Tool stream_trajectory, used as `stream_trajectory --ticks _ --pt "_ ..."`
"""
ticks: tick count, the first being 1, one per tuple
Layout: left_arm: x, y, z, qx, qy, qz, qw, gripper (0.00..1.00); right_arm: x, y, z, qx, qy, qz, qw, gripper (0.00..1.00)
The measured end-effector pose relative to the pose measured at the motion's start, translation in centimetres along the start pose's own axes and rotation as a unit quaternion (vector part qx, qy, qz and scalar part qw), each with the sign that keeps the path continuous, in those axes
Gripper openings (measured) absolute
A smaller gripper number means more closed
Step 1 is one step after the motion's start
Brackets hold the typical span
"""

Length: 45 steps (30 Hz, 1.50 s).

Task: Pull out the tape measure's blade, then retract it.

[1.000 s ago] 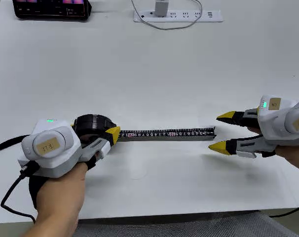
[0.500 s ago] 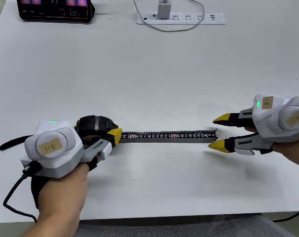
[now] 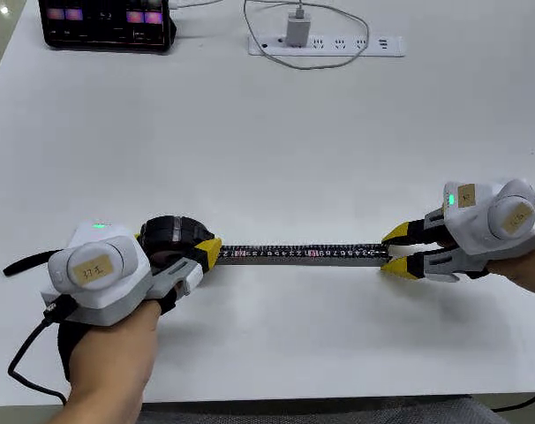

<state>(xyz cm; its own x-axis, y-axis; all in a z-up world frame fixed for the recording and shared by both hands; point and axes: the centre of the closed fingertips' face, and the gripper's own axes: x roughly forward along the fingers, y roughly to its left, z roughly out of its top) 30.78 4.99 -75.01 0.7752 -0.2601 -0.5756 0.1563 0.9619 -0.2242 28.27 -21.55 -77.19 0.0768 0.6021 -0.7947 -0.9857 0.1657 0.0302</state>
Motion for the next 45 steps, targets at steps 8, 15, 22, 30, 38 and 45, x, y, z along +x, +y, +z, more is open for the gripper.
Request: stream_trajectory --ticks 8,15,22,30,38,45 --pt "0.04 0.03 0.0 0.0 0.0 0.0 1.0 0.6 0.14 -0.2 -0.51 -0.026 0.018 0.008 0.9995 0.13" --pt "0.07 0.0 -0.05 -0.004 0.001 0.0 1.0 0.61 0.16 -0.3 -0.53 -0.029 0.021 0.01 0.9993 0.12" --pt "0.08 -0.01 -0.06 -0.005 0.0 0.0 1.0 0.61 0.19 -0.29 -0.44 -0.026 0.022 0.012 0.9993 0.12" --pt "0.06 0.0 -0.07 -0.006 0.0 0.002 1.0 0.61 0.22 -0.3 -0.37 -0.025 0.021 0.011 0.9994 0.12" --pt "-0.03 0.12 0.01 -0.007 -0.006 0.008 0.9999 0.61 0.23 -0.33 -0.32 -0.021 0.018 0.008 0.9996 0.11" --pt "-0.04 0.09 -0.03 -0.006 -0.004 0.011 0.9999 0.6 0.23 -0.32 -0.38 -0.016 0.015 0.006 0.9997 0.11"
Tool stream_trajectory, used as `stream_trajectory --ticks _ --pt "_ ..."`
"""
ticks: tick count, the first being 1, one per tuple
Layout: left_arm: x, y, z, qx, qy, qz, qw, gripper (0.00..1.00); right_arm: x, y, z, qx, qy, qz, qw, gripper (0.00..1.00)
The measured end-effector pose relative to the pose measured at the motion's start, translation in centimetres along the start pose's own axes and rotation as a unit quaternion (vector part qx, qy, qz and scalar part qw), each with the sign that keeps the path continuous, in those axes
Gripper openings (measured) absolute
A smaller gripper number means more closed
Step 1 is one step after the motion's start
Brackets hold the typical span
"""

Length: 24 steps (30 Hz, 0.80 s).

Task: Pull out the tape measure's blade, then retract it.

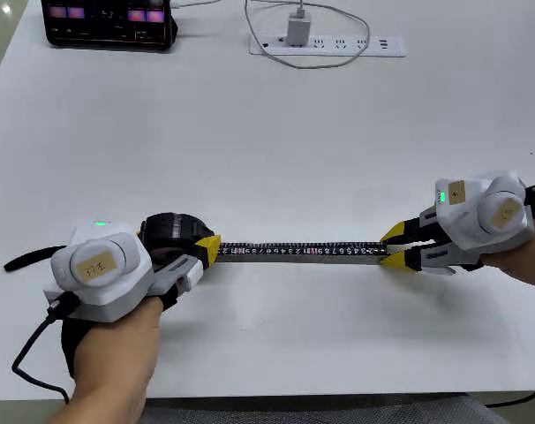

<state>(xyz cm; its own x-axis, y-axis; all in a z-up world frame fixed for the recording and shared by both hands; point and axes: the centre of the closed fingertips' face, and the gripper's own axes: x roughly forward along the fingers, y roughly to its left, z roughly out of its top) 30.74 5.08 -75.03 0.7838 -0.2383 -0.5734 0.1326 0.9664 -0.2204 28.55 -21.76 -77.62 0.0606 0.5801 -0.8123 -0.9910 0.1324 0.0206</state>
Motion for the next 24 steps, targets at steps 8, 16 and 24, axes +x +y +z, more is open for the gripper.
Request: stream_trajectory --ticks 8,16,24 --pt "0.02 0.02 -0.07 0.002 0.004 0.0 1.0 0.59 0.0 0.02 -0.05 -0.001 0.0 0.001 1.0 0.11" --pt "0.03 0.01 -0.07 0.002 0.011 0.001 0.9999 0.58 -0.05 0.02 -0.06 -0.005 0.0 0.002 1.0 0.11" --pt "-0.01 0.04 -0.26 0.001 0.014 0.001 0.9999 0.58 -0.02 -0.07 -0.03 -0.003 0.002 0.002 1.0 0.11"
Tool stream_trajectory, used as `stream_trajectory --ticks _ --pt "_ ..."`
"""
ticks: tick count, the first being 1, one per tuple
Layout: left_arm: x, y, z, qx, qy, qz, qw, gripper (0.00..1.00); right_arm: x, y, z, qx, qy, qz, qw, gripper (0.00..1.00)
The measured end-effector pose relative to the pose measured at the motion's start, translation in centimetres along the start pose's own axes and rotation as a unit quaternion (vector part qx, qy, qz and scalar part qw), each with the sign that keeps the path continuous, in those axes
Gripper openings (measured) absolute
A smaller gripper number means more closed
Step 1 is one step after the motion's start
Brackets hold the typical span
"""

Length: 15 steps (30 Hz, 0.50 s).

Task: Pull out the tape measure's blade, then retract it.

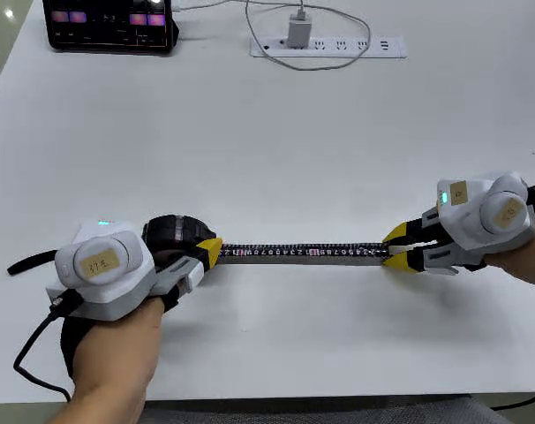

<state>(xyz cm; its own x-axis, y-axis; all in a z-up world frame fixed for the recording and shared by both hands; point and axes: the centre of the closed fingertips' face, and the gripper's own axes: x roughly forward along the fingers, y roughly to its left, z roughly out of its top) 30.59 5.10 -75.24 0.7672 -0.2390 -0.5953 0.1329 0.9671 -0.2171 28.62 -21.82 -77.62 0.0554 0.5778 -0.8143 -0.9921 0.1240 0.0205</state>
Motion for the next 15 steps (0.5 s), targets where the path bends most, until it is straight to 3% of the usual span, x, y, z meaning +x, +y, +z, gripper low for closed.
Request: stream_trajectory --ticks 15 --pt "-0.04 -0.02 -0.03 -0.004 0.001 -0.005 1.0 0.57 0.15 -0.36 0.52 -0.003 0.002 -0.001 1.0 0.1"
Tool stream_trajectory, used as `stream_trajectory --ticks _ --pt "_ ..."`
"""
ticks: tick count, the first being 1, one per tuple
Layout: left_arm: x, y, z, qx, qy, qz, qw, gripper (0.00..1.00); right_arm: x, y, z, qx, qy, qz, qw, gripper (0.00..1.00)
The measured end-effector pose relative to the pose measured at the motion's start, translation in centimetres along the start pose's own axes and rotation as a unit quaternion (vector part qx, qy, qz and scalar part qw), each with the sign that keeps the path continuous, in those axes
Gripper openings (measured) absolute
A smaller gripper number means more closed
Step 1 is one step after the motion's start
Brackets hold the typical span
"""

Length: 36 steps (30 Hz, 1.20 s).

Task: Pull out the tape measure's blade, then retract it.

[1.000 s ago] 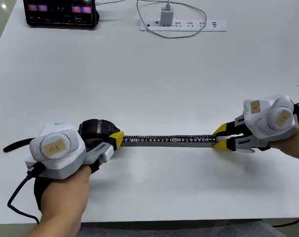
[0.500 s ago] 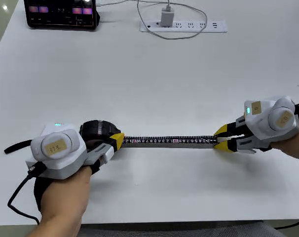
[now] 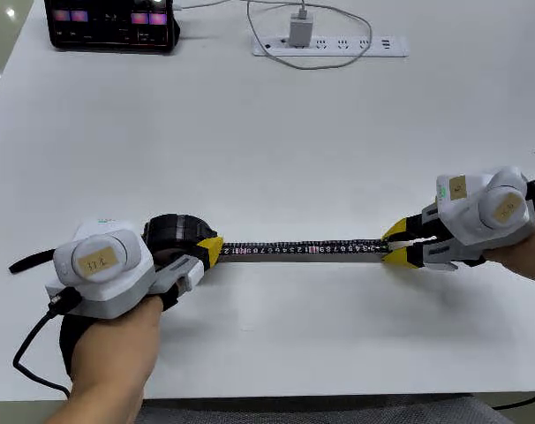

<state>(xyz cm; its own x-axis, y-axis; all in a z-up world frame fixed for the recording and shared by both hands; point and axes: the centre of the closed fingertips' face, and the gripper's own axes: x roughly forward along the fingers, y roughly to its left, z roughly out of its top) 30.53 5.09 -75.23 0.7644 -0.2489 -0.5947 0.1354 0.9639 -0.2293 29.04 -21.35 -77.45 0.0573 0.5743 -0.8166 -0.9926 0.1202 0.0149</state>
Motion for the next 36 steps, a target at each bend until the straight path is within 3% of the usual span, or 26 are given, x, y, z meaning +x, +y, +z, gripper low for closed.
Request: stream_trajectory --ticks 36 --pt "-0.3 -0.2 0.1 -0.012 0.002 -0.013 0.9998 0.57 2.3 0.7 3.2 -0.003 -0.022 0.031 0.9993 0.11"
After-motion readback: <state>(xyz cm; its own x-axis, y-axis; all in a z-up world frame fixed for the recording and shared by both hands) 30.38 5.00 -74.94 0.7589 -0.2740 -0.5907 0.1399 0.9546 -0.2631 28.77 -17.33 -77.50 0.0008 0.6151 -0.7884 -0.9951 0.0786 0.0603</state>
